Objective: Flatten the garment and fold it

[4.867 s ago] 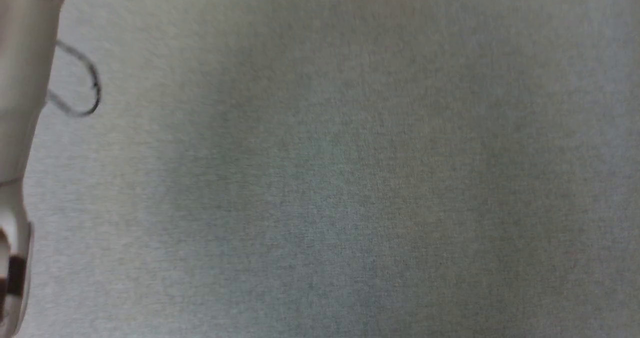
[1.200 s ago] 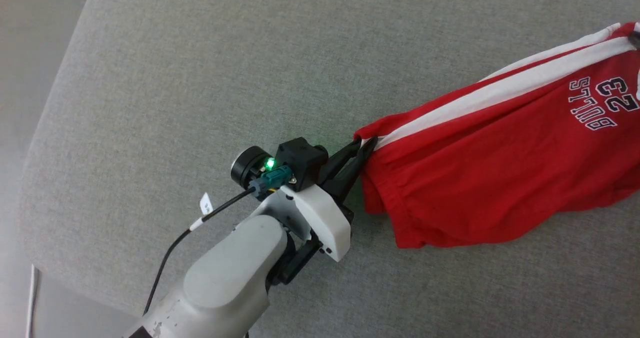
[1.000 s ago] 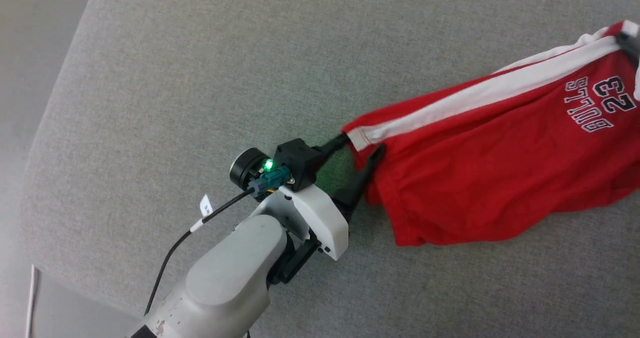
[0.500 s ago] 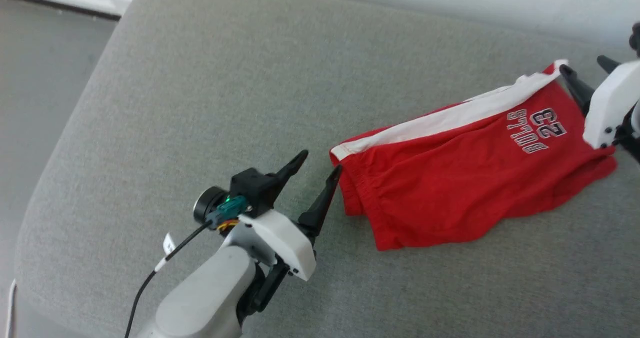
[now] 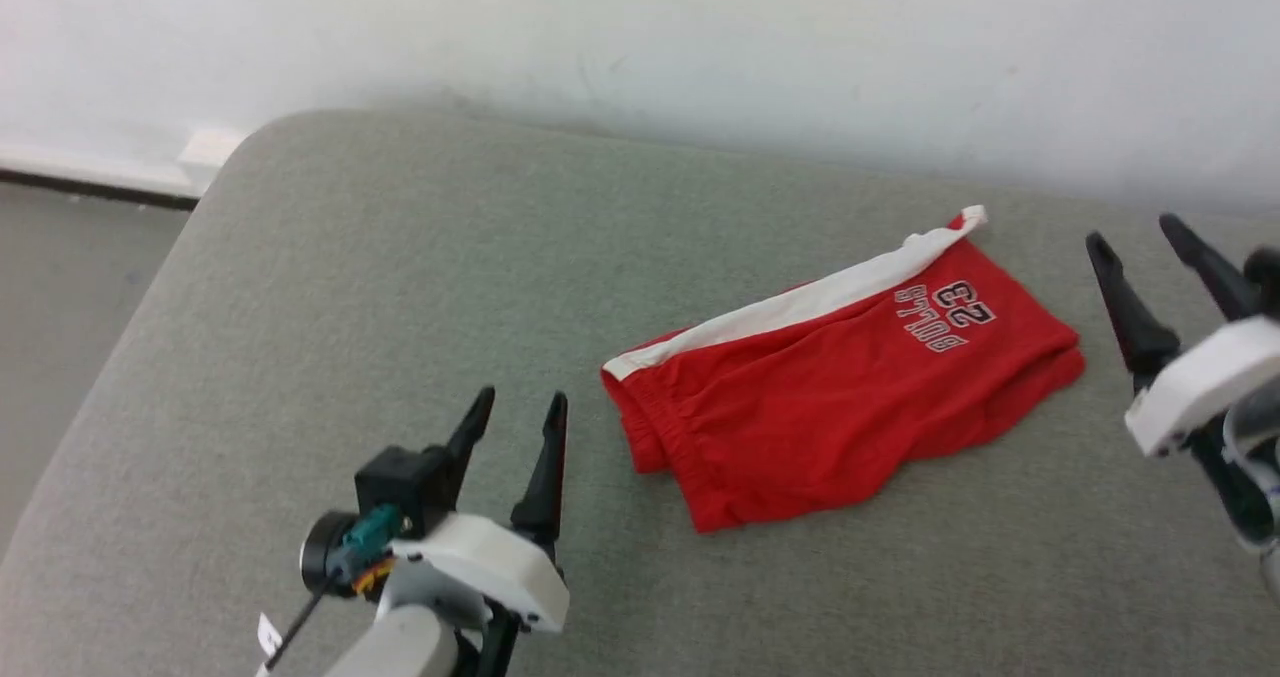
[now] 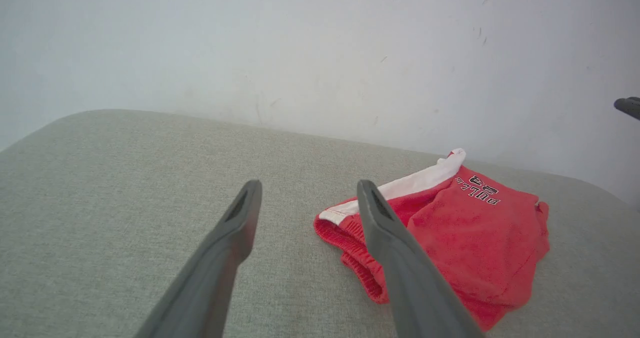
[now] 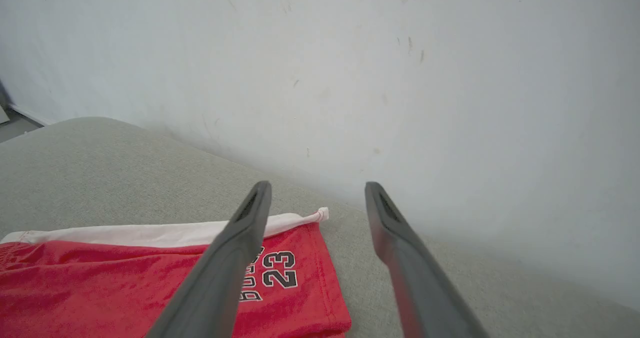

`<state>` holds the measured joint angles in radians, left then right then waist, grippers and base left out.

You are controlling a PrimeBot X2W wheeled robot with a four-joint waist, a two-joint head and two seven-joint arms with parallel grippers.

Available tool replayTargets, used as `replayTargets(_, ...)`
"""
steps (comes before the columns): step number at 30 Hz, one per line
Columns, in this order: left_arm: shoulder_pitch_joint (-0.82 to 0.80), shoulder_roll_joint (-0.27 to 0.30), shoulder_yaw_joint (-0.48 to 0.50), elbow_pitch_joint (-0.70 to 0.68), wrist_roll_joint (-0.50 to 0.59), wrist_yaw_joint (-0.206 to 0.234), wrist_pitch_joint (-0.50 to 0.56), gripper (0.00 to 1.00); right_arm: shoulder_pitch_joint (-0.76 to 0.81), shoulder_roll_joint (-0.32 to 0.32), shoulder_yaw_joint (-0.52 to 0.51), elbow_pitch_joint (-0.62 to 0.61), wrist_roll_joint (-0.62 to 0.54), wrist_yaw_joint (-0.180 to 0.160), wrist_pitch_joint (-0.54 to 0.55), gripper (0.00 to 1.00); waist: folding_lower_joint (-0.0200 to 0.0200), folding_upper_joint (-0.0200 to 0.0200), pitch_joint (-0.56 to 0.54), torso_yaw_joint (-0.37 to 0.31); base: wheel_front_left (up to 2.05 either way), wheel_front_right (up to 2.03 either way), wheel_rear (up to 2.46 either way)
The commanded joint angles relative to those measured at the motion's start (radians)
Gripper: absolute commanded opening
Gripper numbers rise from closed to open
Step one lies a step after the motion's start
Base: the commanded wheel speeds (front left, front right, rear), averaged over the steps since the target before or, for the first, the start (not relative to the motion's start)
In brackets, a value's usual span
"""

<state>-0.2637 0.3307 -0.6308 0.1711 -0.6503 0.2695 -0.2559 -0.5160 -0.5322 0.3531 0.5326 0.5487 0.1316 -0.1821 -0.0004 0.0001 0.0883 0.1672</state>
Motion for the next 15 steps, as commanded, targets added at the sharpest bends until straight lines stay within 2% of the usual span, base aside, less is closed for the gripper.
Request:
replayTargets(1,0.034,-0.006,0.002,-0.005,0.007,0.010,-0.005,1.00,0.064,0.026,-0.047,-0.028,-0.033,-0.001,-0.026,1.00,0.0004,-0.0001,-0.043,-0.052,0.00,0.00,0.00)
replayTargets(4,0.062,-0.009,-0.012,0.000,-0.001,0.006,0.006,1.00,0.163,0.078,-0.139,-0.100,-0.097,-0.001,-0.049,1.00,0.0004,-0.0001,-0.042,-0.075,0.00,0.00,0.00)
replayTargets(10,0.065,-0.018,-0.057,0.015,-0.033,-0.014,0.115,1.00,0.363,0.217,-0.332,-0.299,-0.246,-0.001,-0.061,1.00,0.0004,-0.0001,-0.018,-0.125,0.00,0.00,0.00)
replayTargets(15,0.034,-0.032,-0.066,0.040,-0.057,-0.007,0.191,1.00,0.464,0.324,-0.411,-0.448,-0.319,-0.001,-0.022,1.00,0.0004,-0.0001,0.022,-0.169,0.00,0.00,0.00)
